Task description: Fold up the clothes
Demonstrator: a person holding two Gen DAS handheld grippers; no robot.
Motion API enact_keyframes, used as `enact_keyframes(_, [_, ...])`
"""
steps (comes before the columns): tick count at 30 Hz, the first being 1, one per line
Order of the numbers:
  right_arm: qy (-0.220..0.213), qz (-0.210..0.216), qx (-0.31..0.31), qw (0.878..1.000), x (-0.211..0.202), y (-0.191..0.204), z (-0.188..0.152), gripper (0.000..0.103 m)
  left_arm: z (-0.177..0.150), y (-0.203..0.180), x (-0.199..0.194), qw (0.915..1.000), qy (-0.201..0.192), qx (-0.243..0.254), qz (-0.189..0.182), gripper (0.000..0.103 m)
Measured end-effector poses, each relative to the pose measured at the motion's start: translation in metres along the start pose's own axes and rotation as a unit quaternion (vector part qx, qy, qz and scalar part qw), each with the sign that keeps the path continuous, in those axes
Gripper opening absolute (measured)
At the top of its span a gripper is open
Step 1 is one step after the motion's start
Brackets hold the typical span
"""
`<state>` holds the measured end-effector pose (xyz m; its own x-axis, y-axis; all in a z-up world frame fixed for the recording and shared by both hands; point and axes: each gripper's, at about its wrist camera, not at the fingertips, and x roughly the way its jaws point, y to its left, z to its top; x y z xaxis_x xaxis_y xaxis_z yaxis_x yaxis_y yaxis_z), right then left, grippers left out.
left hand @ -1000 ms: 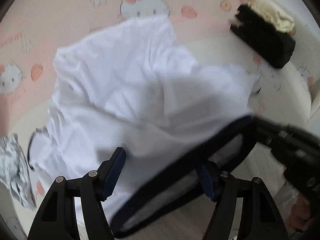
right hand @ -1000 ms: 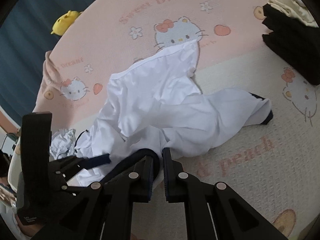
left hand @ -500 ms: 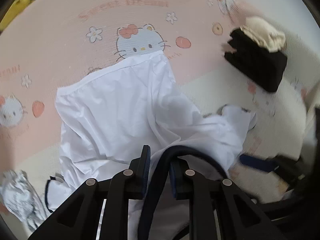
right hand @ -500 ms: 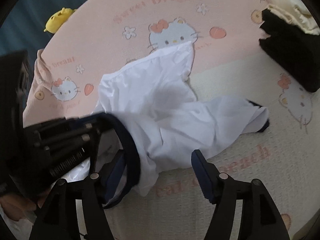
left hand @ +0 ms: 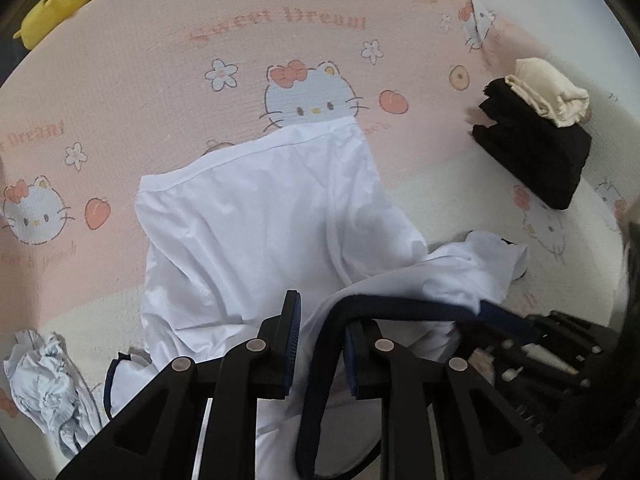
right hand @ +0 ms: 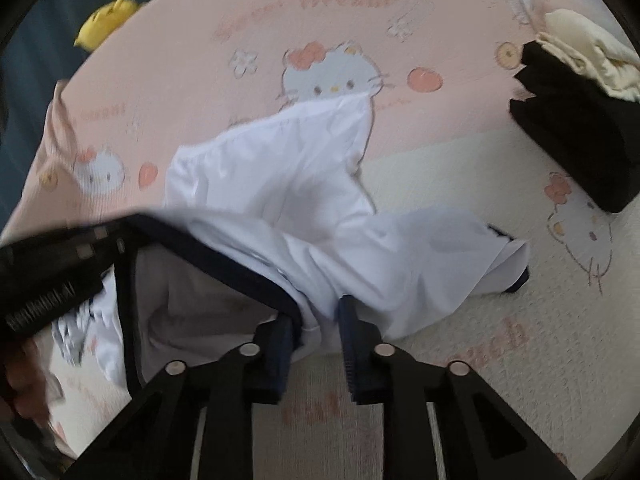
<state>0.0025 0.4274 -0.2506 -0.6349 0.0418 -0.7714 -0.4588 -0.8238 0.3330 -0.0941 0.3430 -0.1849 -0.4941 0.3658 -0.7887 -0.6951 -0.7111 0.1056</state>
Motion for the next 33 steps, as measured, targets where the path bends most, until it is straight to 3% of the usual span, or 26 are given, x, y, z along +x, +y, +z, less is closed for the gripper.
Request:
enact_keyframes(4, [-0.008,0.005,0.027,1.0,-0.002,-0.007,0.007,0.017,0.0,-0.005,0.009,0.9997,0.016,0.017,-0.007,0.018])
enact_keyframes(6, [-0.007,0.01,0.039,0.999,-0.002,-0.011,0.008,0.017,0.0,-0.003,0.011,0.9989,0.031,0.003,-0.035,0.018])
enact_keyframes(8, [-0.002,0.02,0.045,0.999,-0.002,-0.014,0.006,0.017,-0.003,0.004,0.01,0.9946,0.043,-0.035,-0.088,0.019])
enact_keyframes(10, [0.001,0.024,0.044,0.999,-0.003,-0.017,0.005,0.017,-0.008,0.012,0.009,0.9882,0.05,-0.072,-0.126,0.036])
enact_keyframes(11, [0.0,0.028,0.044,0.999,-0.003,-0.019,0.005,0.017,-0.012,0.016,0.008,0.9838,0.053,-0.093,-0.144,0.063])
enact_keyframes(12, [0.0,0.031,0.045,0.998,-0.004,-0.021,0.004,0.017,-0.015,0.019,0.006,0.9799,0.054,-0.108,-0.159,0.077])
enact_keyframes(15, [-0.001,0.04,0.05,0.998,-0.007,-0.024,0.004,0.017,-0.021,0.015,0.002,0.9781,0.048,-0.104,-0.174,0.077])
enact_keyframes(22, [-0.006,0.036,0.056,0.998,-0.011,-0.027,0.005,0.017,-0.017,-0.021,0.018,0.99,0.056,0.015,-0.129,0.077])
enact_keyframes(28, [-0.011,0.032,0.061,0.998,-0.014,-0.032,0.005,0.017,-0.01,-0.016,0.046,0.9803,0.099,-0.008,-0.171,0.077])
enact_keyframes(33, [-0.021,0.029,0.052,0.998,-0.019,-0.031,0.005,0.017,-0.013,-0.026,0.062,0.9779,0.124,0.025,-0.166,0.077])
